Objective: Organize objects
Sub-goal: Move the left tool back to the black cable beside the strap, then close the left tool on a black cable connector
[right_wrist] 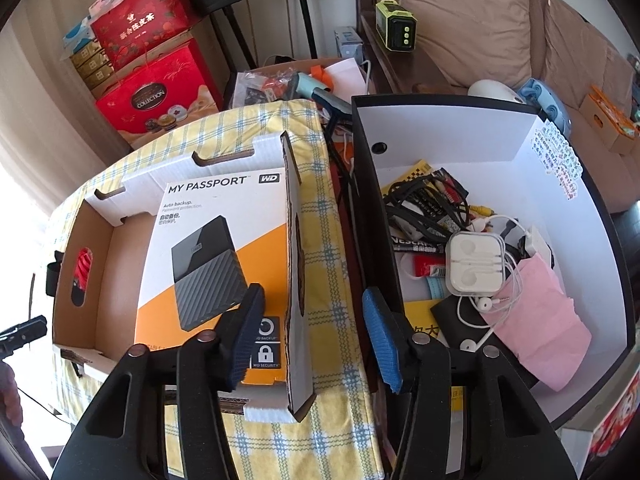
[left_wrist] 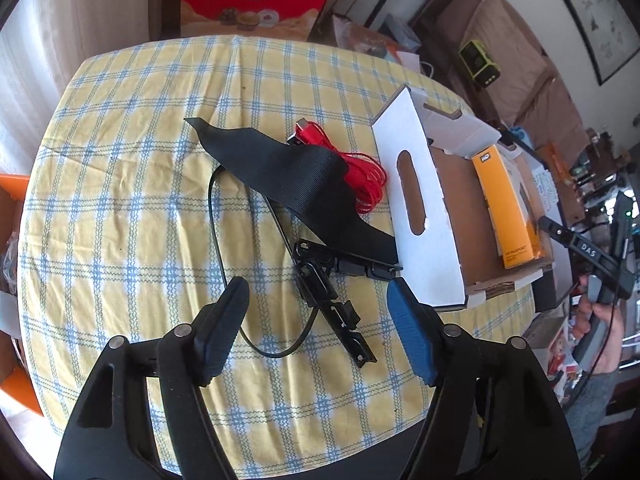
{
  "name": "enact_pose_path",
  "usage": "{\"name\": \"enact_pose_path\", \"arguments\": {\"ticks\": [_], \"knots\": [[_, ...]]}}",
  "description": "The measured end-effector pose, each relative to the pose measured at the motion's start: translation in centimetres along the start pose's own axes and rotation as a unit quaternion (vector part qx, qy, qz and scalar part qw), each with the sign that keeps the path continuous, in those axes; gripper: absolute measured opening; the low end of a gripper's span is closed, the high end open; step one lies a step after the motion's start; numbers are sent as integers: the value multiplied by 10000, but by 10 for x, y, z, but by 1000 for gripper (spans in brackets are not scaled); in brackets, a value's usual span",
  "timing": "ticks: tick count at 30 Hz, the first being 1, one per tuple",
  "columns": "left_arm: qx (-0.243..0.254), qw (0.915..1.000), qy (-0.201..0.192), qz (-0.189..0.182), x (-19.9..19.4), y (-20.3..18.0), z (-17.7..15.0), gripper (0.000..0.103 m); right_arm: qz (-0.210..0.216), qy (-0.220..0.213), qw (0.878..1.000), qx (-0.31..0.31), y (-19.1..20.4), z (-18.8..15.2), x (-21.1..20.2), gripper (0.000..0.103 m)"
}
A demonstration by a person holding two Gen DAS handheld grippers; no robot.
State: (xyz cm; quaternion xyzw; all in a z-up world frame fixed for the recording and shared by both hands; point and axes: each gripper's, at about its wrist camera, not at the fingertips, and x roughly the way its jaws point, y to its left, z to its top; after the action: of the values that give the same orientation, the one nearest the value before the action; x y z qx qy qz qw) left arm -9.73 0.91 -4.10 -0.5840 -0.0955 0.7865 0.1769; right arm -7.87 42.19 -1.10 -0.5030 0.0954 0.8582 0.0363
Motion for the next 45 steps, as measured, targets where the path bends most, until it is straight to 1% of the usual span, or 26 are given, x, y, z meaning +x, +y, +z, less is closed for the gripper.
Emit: {"name": "enact_pose_path", "arguments": {"ticks": [3,5,6,8,10,11,14,18,21,26,27,28,30,32,37,42,45], "knots": [[-34,10000,57,-5,5,1,1,66,-51,20,10000,15,-3,4,2,48],[-80,9998,145,-92,9,2,3,63,-12,98,10000,-10,-3,5,7,36],[-115,9997,177,-140,11,3,3,63,46,95,9999,-4,-3,5,7,33],[-152,9995,199,-181,13,4,3,63,214,85,9997,-60,0,6,7,16],[-173,9995,213,-178,14,5,2,62,318,73,9993,-181,6,7,8,11],[-182,9994,221,-192,15,5,2,62,307,55,9991,-293,12,6,8,11],[-224,9993,211,-222,13,6,0,62,62,2,9982,-590,24,5,8,11],[-277,9991,231,-205,15,5,1,62,91,-29,9980,-632,29,4,10,11],[-214,9994,255,-74,18,4,0,60,44,-46,9980,-629,31,3,10,11],[-490,9984,234,-169,24,11,0,58,23,-63,9974,-712,34,1,9,11],[-537,9981,227,-214,24,12,0,50,44,-61,9976,-687,33,1,9,11],[-544,9980,220,-244,25,12,0,37,89,-54,9979,-638,31,2,9,11],[-490,9984,221,-189,26,10,1,21,166,-44,9983,-552,28,2,9,11],[-466,9986,179,-155,24,11,0,21,157,-46,9983,-563,28,2,9,11],[-527,9983,78,-241,15,18,-1,14,79,-49,9982,-600,30,1,9,11],[-608,9969,-103,-495,-3,21,-2,13,76,-58,9982,-588,31,1,8,11],[-693,9943,-192,-786,-17,21,1,13,95,-52,9984,-551,32,1,8,11]]}}
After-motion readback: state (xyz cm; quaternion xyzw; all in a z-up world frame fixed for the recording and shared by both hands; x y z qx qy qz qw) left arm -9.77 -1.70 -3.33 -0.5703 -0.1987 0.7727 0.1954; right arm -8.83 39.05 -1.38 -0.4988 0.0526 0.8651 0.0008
